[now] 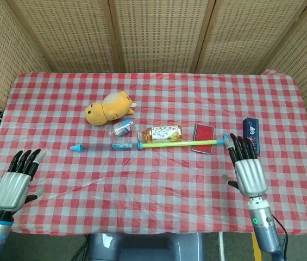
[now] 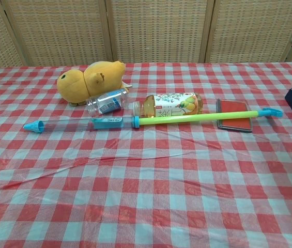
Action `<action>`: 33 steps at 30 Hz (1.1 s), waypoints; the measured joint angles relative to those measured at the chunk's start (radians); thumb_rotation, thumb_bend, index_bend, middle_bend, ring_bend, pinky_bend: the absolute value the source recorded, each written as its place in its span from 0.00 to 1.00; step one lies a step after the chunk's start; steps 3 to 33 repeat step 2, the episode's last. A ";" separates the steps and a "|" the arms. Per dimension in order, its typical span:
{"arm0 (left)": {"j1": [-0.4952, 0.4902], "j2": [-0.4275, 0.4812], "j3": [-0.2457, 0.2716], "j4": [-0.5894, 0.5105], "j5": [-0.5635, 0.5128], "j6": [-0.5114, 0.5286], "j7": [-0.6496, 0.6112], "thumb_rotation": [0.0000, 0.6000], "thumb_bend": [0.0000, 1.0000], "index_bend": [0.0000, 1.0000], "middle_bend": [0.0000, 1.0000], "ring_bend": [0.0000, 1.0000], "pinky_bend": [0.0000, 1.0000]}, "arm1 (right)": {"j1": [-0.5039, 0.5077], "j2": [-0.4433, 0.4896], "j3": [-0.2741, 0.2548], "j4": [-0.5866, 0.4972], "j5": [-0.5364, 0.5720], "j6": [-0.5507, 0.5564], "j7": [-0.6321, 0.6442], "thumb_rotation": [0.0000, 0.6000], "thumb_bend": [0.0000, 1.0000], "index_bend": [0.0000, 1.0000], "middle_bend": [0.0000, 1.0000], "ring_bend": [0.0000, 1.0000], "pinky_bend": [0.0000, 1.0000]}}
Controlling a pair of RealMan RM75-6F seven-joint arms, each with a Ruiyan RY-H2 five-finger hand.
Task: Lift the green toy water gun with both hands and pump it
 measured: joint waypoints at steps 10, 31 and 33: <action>0.018 0.001 0.007 -0.004 0.009 0.010 0.006 1.00 0.10 0.00 0.00 0.00 0.00 | -0.052 0.011 -0.050 0.013 -0.058 0.036 0.022 1.00 0.15 0.00 0.00 0.00 0.00; 0.018 0.001 0.007 -0.004 0.009 0.010 0.006 1.00 0.10 0.00 0.00 0.00 0.00 | -0.052 0.011 -0.050 0.013 -0.058 0.036 0.022 1.00 0.15 0.00 0.00 0.00 0.00; 0.018 0.001 0.007 -0.004 0.009 0.010 0.006 1.00 0.10 0.00 0.00 0.00 0.00 | -0.052 0.011 -0.050 0.013 -0.058 0.036 0.022 1.00 0.15 0.00 0.00 0.00 0.00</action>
